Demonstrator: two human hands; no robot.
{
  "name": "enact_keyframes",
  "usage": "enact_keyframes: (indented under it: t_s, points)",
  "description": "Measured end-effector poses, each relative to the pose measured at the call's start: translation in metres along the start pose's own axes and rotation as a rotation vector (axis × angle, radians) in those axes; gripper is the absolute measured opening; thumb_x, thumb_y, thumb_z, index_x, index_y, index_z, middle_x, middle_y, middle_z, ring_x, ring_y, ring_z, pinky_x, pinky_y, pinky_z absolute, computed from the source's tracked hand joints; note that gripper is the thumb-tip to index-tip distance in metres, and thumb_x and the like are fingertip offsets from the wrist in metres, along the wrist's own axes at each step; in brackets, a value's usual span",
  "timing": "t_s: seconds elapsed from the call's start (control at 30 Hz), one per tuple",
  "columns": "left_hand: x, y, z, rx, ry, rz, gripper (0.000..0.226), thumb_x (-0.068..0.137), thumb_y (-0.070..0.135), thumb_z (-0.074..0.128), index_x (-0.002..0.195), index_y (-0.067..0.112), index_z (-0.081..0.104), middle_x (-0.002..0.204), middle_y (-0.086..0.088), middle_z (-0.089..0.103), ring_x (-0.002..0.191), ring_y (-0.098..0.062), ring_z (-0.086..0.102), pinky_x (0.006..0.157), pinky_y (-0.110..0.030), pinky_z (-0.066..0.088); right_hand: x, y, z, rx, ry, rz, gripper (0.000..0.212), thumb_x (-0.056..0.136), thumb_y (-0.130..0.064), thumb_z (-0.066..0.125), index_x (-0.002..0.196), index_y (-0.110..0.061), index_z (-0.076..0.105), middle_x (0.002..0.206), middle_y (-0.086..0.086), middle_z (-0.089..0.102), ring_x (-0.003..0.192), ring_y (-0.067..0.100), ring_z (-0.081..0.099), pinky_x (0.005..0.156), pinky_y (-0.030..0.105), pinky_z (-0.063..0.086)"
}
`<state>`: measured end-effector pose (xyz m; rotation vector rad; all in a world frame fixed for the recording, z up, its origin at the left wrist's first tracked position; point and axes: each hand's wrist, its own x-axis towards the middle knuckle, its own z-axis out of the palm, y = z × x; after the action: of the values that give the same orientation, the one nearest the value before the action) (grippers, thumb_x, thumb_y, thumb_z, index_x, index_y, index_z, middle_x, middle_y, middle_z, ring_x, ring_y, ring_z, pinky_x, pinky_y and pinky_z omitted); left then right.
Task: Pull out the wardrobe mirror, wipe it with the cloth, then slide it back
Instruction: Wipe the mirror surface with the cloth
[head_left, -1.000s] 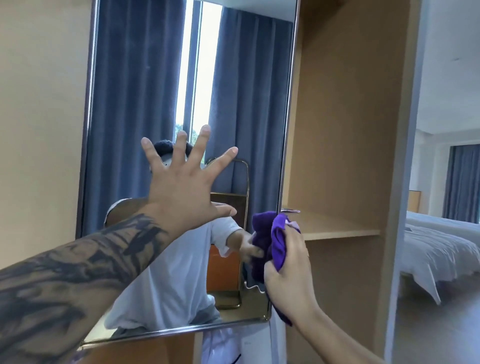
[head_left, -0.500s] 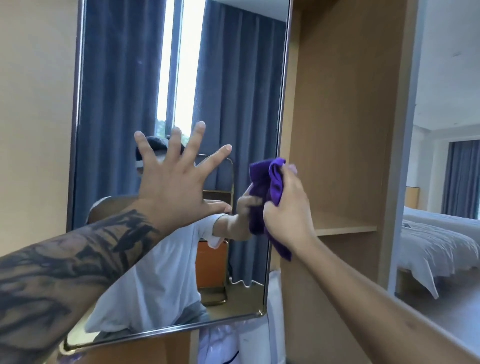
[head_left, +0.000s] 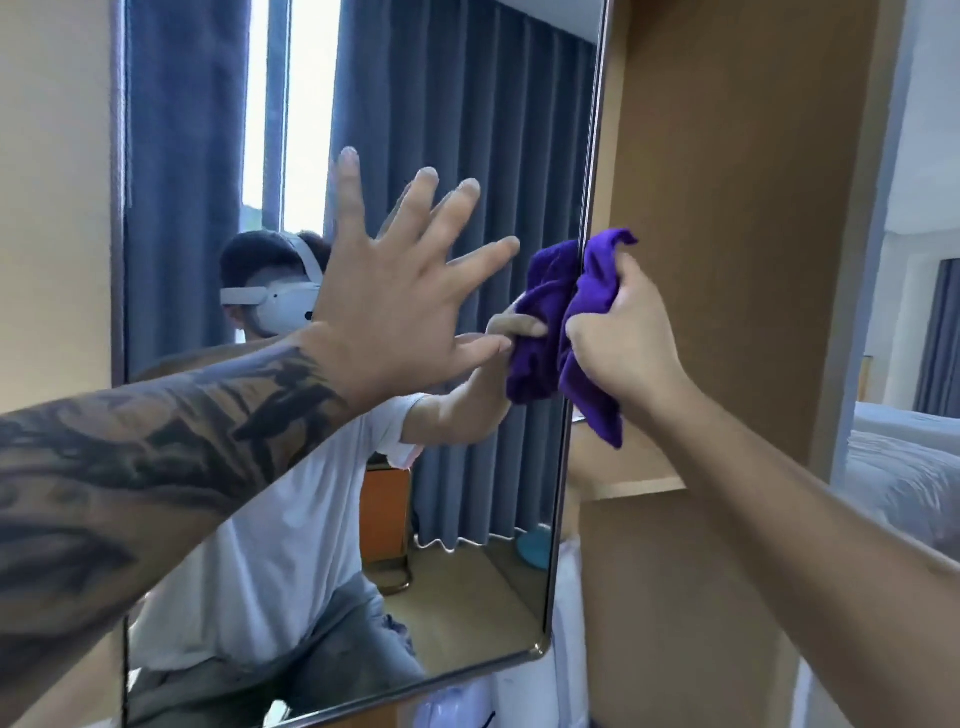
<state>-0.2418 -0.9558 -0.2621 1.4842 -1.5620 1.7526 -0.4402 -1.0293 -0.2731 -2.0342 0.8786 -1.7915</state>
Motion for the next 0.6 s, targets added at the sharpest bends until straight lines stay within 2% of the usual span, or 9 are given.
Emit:
enact_keyframes:
  t_s: [0.07, 0.17, 0.27, 0.33, 0.4, 0.47, 0.5, 0.6]
  points:
    - [0.018, -0.009, 0.002, -0.012, 0.001, -0.002, 0.089, 0.09, 0.09, 0.014, 0.162, 0.042, 0.035, 0.174, -0.014, 0.021, 0.158, -0.042, 0.02, 0.116, -0.084, 0.006, -0.018, 0.015, 0.01, -0.002, 0.024, 0.011, 0.051, 0.078, 0.003, 0.046, 0.109, -0.035, 0.06, 0.09, -0.008, 0.069, 0.076, 0.012, 0.065, 0.068, 0.026, 0.051]
    - [0.024, -0.015, 0.013, 0.021, 0.017, -0.005, 0.084, 0.093, 0.087, 0.017, 0.165, 0.044, 0.026, 0.176, -0.011, 0.015, 0.16, -0.04, 0.014, 0.117, -0.083, 0.006, -0.052, 0.045, 0.023, 0.009, 0.067, 0.045, 0.043, 0.081, 0.005, 0.051, 0.104, -0.03, 0.059, 0.097, -0.001, 0.069, 0.088, 0.016, 0.066, 0.079, 0.031, 0.052]
    - [0.02, -0.014, 0.02, 0.025, 0.05, -0.004, 0.084, 0.094, 0.087, 0.017, 0.165, 0.044, 0.026, 0.176, -0.011, 0.017, 0.16, -0.04, 0.015, 0.119, -0.081, 0.004, -0.082, 0.071, 0.03, 0.036, 0.05, 0.039, 0.041, 0.08, 0.009, 0.051, 0.102, -0.025, 0.058, 0.093, 0.003, 0.067, 0.081, 0.013, 0.064, 0.071, 0.021, 0.05]
    - [0.021, -0.014, 0.022, 0.053, 0.059, -0.004, 0.086, 0.093, 0.088, 0.011, 0.165, 0.044, 0.026, 0.176, -0.012, 0.018, 0.16, -0.041, 0.015, 0.119, -0.081, 0.003, -0.093, 0.079, 0.029, 0.046, 0.027, 0.049, 0.042, 0.079, 0.01, 0.051, 0.095, -0.028, 0.057, 0.085, -0.003, 0.066, 0.072, 0.008, 0.062, 0.063, 0.014, 0.045]
    - [0.023, -0.013, 0.024, 0.08, 0.066, -0.004, 0.087, 0.092, 0.089, 0.008, 0.165, 0.044, 0.025, 0.175, -0.012, 0.018, 0.16, -0.041, 0.015, 0.119, -0.081, 0.003, -0.083, 0.073, 0.024, 0.063, 0.002, 0.037, 0.044, 0.077, 0.011, 0.05, 0.089, -0.031, 0.059, 0.075, -0.013, 0.068, 0.065, 0.002, 0.061, 0.06, 0.013, 0.044]
    - [0.023, -0.013, 0.025, 0.087, 0.076, -0.008, 0.088, 0.091, 0.089, 0.007, 0.164, 0.044, 0.025, 0.175, -0.011, 0.019, 0.16, -0.041, 0.015, 0.119, -0.08, 0.003, -0.052, 0.054, 0.016, 0.055, -0.001, 0.003, 0.044, 0.075, 0.01, 0.047, 0.088, -0.029, 0.062, 0.068, -0.018, 0.067, 0.06, 0.001, 0.06, 0.059, 0.016, 0.046]
    - [0.023, -0.012, 0.026, 0.082, 0.083, -0.012, 0.088, 0.091, 0.089, 0.006, 0.164, 0.045, 0.025, 0.176, -0.011, 0.018, 0.16, -0.041, 0.014, 0.119, -0.08, 0.002, -0.031, 0.041, 0.011, 0.054, 0.016, -0.018, 0.043, 0.074, 0.009, 0.045, 0.091, -0.025, 0.064, 0.069, -0.013, 0.067, 0.061, 0.004, 0.059, 0.06, 0.023, 0.05]
    - [0.023, -0.013, 0.027, 0.058, 0.087, -0.019, 0.089, 0.089, 0.09, 0.001, 0.165, 0.047, 0.021, 0.176, -0.01, 0.015, 0.161, -0.04, 0.013, 0.119, -0.08, 0.002, 0.029, 0.001, -0.002, 0.055, 0.07, -0.083, 0.038, 0.067, 0.006, 0.04, 0.092, -0.012, 0.062, 0.087, 0.009, 0.073, 0.076, 0.025, 0.067, 0.075, 0.043, 0.06]
